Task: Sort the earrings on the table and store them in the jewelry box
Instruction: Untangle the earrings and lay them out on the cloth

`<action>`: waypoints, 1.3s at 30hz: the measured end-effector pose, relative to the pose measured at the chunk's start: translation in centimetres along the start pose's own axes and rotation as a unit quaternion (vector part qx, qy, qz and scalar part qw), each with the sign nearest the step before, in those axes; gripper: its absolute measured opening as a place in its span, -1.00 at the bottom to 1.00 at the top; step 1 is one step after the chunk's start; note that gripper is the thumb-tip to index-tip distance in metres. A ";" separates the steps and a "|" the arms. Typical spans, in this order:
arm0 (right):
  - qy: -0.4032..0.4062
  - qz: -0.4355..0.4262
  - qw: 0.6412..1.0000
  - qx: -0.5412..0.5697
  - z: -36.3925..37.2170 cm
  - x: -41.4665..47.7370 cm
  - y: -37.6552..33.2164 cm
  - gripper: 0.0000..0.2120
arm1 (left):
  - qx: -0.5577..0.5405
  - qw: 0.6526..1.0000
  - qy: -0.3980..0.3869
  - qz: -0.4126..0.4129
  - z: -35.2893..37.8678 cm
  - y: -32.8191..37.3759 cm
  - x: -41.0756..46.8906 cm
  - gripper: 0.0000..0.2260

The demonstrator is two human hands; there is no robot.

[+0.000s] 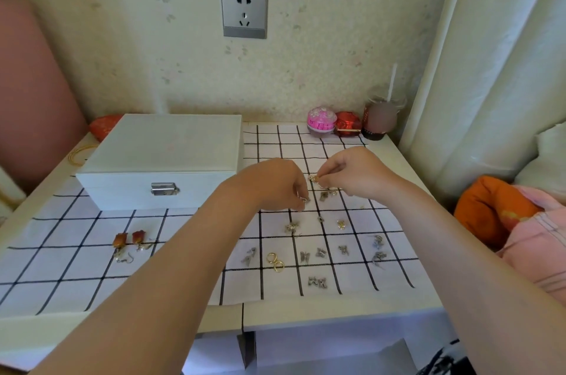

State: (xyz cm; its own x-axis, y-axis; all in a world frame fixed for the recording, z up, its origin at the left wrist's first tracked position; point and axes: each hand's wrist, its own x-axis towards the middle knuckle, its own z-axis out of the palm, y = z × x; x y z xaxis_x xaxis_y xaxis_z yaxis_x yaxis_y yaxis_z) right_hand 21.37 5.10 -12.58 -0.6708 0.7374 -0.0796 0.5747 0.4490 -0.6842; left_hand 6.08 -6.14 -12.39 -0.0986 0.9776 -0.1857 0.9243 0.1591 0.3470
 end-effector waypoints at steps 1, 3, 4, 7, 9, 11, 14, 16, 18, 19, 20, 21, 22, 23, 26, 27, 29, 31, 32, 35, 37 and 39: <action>0.006 0.006 1.000 0.013 -0.2 0.0 0.2 -0.93 | -0.005 1.000 -0.011 0.011 0.4 0.4 0.1 -0.82; 0.014 0.014 0.999 0.034 -0.6 -0.2 0.6 -0.93 | -0.001 0.999 -0.025 0.023 1.0 1.0 0.2 -0.82; 0.015 0.014 0.999 0.040 -0.8 -0.2 0.7 -0.93 | 0.001 0.999 -0.029 0.025 1.3 1.1 0.2 -0.82; 0.021 0.011 0.997 0.069 -1.1 -0.3 1.0 -0.95 | -0.018 0.999 -0.046 0.018 1.2 1.3 0.2 -0.78; 0.027 0.019 0.994 0.103 -1.4 -0.3 1.0 -0.97 | -0.029 0.999 -0.034 0.011 0.8 1.0 0.2 -0.79; 0.033 0.023 0.992 0.118 -1.7 -0.2 1.1 -0.97 | -0.008 1.000 0.017 -0.004 0.4 0.6 0.3 -0.85; 0.034 0.015 0.991 0.125 -2.0 0.0 1.4 -0.93 | 0.052 0.995 0.075 -0.039 0.8 0.1 0.8 -0.84; 0.019 0.011 0.993 0.120 -2.1 0.0 1.7 -0.86 | 0.071 0.995 0.060 -0.043 1.4 0.1 1.2 -0.82; 0.000 0.012 0.996 0.089 -2.2 0.0 2.2 -0.82 | 0.070 0.995 0.044 -0.053 1.9 0.4 1.4 -0.85; -0.005 0.013 0.997 0.072 -2.3 -0.1 2.5 -0.82 | 0.066 0.995 0.042 -0.058 2.1 0.5 1.5 -0.88; -0.008 0.014 0.998 0.055 -2.4 -0.2 2.8 -0.83 | 0.061 0.995 0.045 -0.061 2.1 0.5 1.6 -0.89; -0.009 0.014 0.999 0.039 -2.6 -0.3 3.1 -0.84 | 0.056 0.995 0.048 -0.063 2.1 0.5 1.7 -0.87; -0.007 0.015 1.000 0.024 -2.9 -0.4 3.5 -0.84 | 0.052 0.995 0.048 -0.063 2.1 0.5 1.8 -0.84; -0.005 0.017 1.000 0.012 -3.1 -0.5 3.9 -0.84 | 0.047 0.996 0.045 -0.065 2.0 0.5 1.8 -0.82; 0.000 0.034 0.999 0.001 -3.7 -0.8 5.2 -0.86 | 0.032 0.997 0.022 -0.069 1.5 0.5 1.8 -0.89; 0.000 0.037 0.999 -0.002 -3.8 -0.9 5.6 -0.86 | 0.034 0.997 0.018 -0.071 1.4 0.5 1.9 -0.94; -0.001 0.037 0.999 -0.013 -3.9 -1.0 6.3 -0.86 | 0.035 0.996 0.014 -0.078 1.2 0.7 2.0 -0.94; -0.009 0.035 0.999 -0.020 -3.7 -1.0 6.8 -0.85 | 0.022 0.995 0.022 -0.092 1.1 0.7 2.1 -0.91; -0.014 0.034 0.999 -0.020 -3.5 -1.0 7.0 -0.85 | 0.016 0.994 0.038 -0.098 0.9 0.8 2.1 -0.92; -0.017 0.033 0.999 -0.026 -3.3 -0.8 7.2 -0.80 | -0.033 0.987 0.126 -0.096 0.4 1.3 2.3 -0.93; -0.023 0.039 0.999 -0.016 -3.4 -0.8 7.0 -0.74 | -0.102 0.974 0.185 -0.083 0.0 2.1 2.5 -0.92; -0.018 0.034 0.999 -0.012 -3.8 -0.8 7.0 -0.71 | -0.165 0.959 0.219 -0.073 0.0 3.1 2.6 -0.93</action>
State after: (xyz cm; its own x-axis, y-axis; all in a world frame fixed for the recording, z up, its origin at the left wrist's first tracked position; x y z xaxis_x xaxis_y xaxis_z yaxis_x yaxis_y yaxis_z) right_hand 27.65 9.56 -14.55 -0.6455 0.7484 -0.1524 0.6306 0.4097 -0.6592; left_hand 8.64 -3.07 -11.78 -0.4305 0.8941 0.1235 0.7284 0.2633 0.6326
